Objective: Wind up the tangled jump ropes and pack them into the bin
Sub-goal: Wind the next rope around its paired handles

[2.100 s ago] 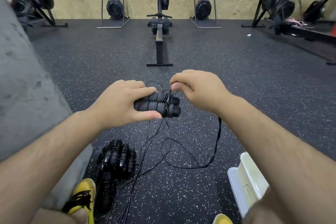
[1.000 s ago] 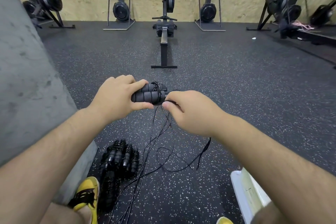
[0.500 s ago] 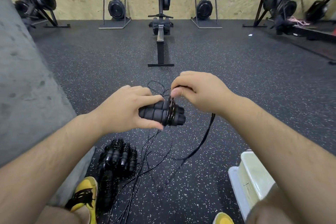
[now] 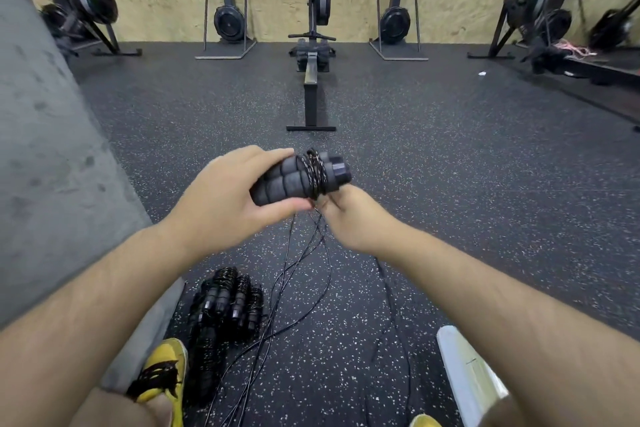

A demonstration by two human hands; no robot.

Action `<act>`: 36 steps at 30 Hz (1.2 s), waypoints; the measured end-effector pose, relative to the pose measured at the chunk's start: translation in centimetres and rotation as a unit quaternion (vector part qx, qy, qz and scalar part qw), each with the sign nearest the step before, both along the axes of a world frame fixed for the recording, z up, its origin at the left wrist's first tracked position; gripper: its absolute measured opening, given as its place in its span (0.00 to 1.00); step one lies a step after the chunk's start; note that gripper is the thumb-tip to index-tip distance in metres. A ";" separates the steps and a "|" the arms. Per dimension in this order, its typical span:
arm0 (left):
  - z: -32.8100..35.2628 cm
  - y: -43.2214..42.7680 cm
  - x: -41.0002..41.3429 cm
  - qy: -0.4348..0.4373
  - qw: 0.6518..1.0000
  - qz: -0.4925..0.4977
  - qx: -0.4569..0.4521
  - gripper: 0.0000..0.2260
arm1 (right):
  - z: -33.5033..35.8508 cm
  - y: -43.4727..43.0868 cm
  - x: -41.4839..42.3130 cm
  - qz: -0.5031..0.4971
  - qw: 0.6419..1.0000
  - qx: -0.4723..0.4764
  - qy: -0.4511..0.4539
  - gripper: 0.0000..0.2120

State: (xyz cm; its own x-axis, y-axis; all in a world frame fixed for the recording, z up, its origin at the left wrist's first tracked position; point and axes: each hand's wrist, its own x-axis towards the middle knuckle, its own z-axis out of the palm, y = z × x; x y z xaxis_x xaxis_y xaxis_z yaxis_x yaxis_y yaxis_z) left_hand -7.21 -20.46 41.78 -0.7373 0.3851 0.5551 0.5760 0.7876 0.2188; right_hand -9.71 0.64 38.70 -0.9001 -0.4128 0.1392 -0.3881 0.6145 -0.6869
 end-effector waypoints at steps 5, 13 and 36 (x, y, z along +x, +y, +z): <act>-0.9 -1.6 -2.1 0.028 0.998 0.042 -0.049 0.40 | 0.1 -2.0 1.8 0.032 0.998 0.059 0.014 0.14; -1.8 -2.1 -3.1 0.027 0.993 0.073 -0.089 0.47 | 1.1 -2.1 2.7 0.027 0.992 0.117 -0.044 0.16; -2.3 0.8 -1.5 0.015 0.970 -0.034 -0.239 0.34 | 5.8 3.9 0.2 0.040 0.939 0.214 0.265 0.10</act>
State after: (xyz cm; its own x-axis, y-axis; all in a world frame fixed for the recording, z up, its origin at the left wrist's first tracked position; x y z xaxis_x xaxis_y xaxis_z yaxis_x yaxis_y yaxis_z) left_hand -8.71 -19.65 39.49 -0.6866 0.6518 0.3222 0.6313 0.7542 -0.1805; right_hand -9.52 4.50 44.54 -0.7151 -0.5961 0.3651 -0.6624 0.7447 -0.0815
